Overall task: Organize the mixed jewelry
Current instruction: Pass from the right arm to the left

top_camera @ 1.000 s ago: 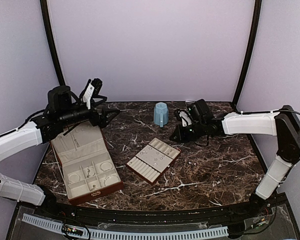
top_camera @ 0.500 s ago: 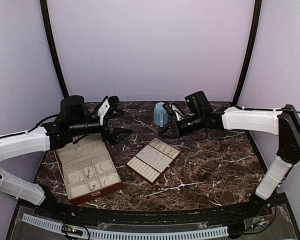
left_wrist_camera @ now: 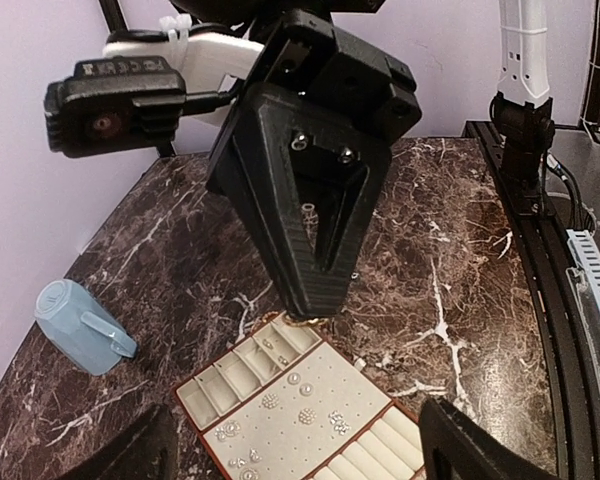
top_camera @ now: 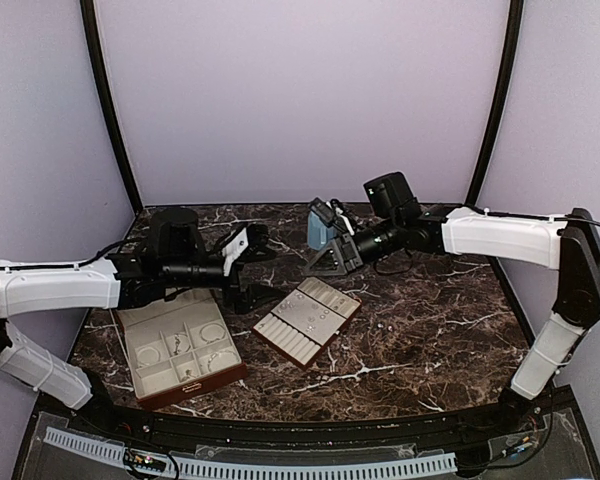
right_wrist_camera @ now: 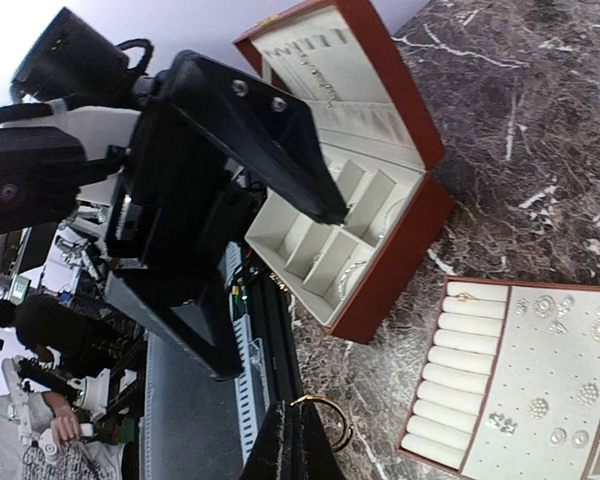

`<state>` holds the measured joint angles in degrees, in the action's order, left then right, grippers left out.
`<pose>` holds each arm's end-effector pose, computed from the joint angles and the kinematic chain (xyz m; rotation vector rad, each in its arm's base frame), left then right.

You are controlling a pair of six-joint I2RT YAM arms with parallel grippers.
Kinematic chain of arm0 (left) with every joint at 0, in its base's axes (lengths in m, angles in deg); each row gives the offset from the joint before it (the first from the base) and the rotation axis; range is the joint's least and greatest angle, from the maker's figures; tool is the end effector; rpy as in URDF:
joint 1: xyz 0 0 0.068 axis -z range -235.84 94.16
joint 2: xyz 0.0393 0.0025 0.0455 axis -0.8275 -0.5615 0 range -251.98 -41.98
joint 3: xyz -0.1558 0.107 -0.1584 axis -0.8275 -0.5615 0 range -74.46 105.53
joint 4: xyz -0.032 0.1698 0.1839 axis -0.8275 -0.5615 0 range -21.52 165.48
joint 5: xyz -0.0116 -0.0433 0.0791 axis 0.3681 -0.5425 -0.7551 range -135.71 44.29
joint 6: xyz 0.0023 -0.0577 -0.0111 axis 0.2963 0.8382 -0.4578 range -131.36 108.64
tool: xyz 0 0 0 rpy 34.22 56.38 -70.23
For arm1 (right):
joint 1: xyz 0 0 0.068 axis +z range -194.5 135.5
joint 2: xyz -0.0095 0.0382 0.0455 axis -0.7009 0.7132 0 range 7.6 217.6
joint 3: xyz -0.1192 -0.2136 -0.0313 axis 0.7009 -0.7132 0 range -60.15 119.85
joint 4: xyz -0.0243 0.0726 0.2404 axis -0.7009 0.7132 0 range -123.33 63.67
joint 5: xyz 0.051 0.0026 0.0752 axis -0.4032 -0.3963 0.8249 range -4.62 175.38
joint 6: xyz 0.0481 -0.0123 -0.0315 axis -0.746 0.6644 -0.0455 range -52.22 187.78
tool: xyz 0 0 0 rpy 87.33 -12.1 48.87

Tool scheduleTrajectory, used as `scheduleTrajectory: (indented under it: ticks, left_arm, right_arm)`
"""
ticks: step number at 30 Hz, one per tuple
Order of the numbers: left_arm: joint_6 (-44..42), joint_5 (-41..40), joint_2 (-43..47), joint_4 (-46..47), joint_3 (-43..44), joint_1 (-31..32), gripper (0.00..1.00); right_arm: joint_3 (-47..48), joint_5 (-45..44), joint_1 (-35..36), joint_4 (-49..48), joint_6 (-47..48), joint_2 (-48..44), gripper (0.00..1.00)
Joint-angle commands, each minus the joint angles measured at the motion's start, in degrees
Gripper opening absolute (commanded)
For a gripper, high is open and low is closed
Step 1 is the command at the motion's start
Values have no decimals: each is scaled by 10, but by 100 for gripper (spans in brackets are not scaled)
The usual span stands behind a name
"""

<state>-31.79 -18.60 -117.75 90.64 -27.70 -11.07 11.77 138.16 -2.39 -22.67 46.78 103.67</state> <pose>0.2031 -0.2287 0.2546 1.2657 1.3432 -0.7270 0.2489 0.2707 0.2504 -1.0008 2.1367 1.5905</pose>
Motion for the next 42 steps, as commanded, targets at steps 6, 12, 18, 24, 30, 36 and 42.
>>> scheduleTrajectory:
  ticks: [6,12,18,24,30,36,42]
  left_arm:
    - [-36,-40,-9,19,-1,34,72]
    - [-43,-63,-10,27,0,44,59]
    - [-56,-71,-14,16,3,59,46]
    - [-76,-92,-13,10,2,74,40]
    - [-82,-114,-10,19,-4,83,39]
    - [-85,-118,-4,24,-7,89,36]
    - [-93,-113,0,19,-11,94,25]
  right_arm:
    - [41,104,19,-11,4,26,0]
    - [51,122,29,-4,6,39,0]
    - [60,139,35,-5,3,48,0]
    - [61,145,36,2,3,53,0]
    - [62,146,39,11,8,59,0]
    - [65,143,40,14,10,63,0]
    - [66,134,39,16,11,63,0]
